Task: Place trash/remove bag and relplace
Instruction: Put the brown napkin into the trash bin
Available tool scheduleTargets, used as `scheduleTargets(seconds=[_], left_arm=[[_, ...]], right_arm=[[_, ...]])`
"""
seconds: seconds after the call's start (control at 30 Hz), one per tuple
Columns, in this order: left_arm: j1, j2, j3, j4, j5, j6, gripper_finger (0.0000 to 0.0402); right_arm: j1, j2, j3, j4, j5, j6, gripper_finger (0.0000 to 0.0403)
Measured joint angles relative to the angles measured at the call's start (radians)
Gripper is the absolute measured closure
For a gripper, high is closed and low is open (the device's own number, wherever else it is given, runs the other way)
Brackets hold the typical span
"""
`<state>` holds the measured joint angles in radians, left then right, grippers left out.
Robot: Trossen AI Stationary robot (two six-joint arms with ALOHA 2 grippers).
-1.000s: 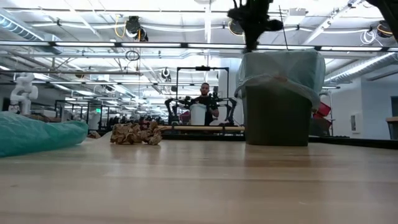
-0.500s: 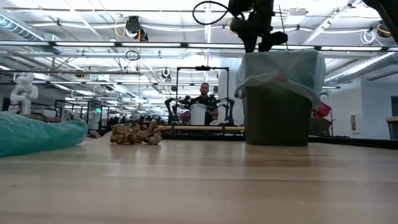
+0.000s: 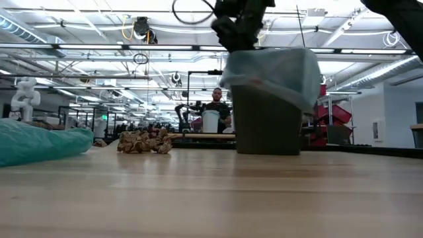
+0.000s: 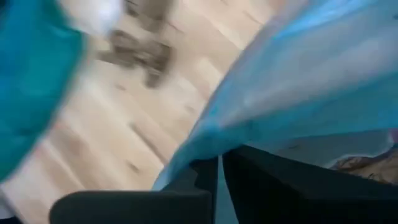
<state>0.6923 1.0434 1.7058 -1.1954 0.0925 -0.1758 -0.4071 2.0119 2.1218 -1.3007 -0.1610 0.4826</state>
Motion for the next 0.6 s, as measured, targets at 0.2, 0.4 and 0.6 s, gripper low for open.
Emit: scheduleTargets(seconds=[0.2, 0.4, 0.6], left_arm=[[0.000, -0.005, 0.000, -0.003, 0.000, -0.002, 0.0402], [0.000, -0.006, 0.000, -0.003, 0.000, -0.003, 0.0402], [0.000, -0.016, 0.000, 0.017, 0.000, -0.003, 0.0402]], right_arm=[[0.012, -0.004, 0.041, -0.004, 0.004, -0.018, 0.0384], [0.008, -0.004, 0.151, -0.052, 0.162, -0.064, 0.0352], [0.004, -0.052, 0.213, 0.112, 0.130, -0.196, 0.0284]])
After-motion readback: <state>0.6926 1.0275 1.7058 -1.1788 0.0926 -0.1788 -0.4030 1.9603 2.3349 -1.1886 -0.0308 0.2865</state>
